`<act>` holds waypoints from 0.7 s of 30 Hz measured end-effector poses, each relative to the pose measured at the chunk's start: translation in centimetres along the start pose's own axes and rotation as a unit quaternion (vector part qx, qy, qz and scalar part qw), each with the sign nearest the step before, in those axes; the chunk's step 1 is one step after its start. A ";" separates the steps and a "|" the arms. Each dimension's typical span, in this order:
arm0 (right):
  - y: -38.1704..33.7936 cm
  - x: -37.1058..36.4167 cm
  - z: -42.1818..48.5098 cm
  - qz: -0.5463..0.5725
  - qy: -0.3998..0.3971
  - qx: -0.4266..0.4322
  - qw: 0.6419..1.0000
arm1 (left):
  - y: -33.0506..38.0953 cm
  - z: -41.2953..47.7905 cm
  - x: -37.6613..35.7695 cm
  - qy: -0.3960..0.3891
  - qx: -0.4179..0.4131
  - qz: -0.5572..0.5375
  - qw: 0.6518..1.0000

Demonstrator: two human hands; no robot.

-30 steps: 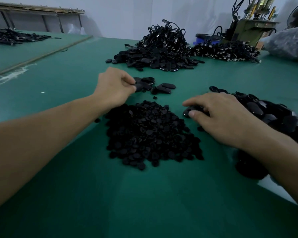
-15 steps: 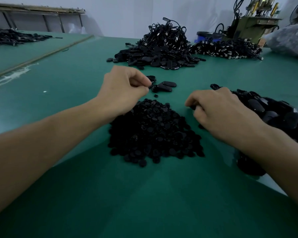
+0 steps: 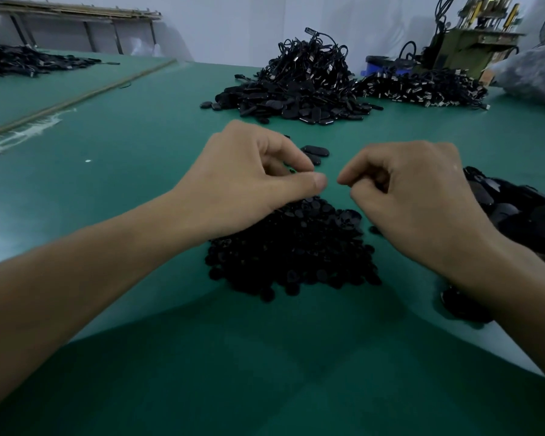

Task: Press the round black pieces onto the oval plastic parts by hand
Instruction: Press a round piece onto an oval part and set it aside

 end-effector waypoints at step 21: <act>3.0 -1.1 0.0 0.172 -0.140 -0.077 0.972 | -0.8 -0.9 1.7 0.079 -0.010 0.026 0.996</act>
Point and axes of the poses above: each hand's wrist, its own z-axis towards the middle knuckle, its own x-axis out of the back of the hand, y = z × x, the point moved 8 cm from there along z, towards the middle knuckle, and after that the axes turned 3 degrees about y, right-handed, at the moved point
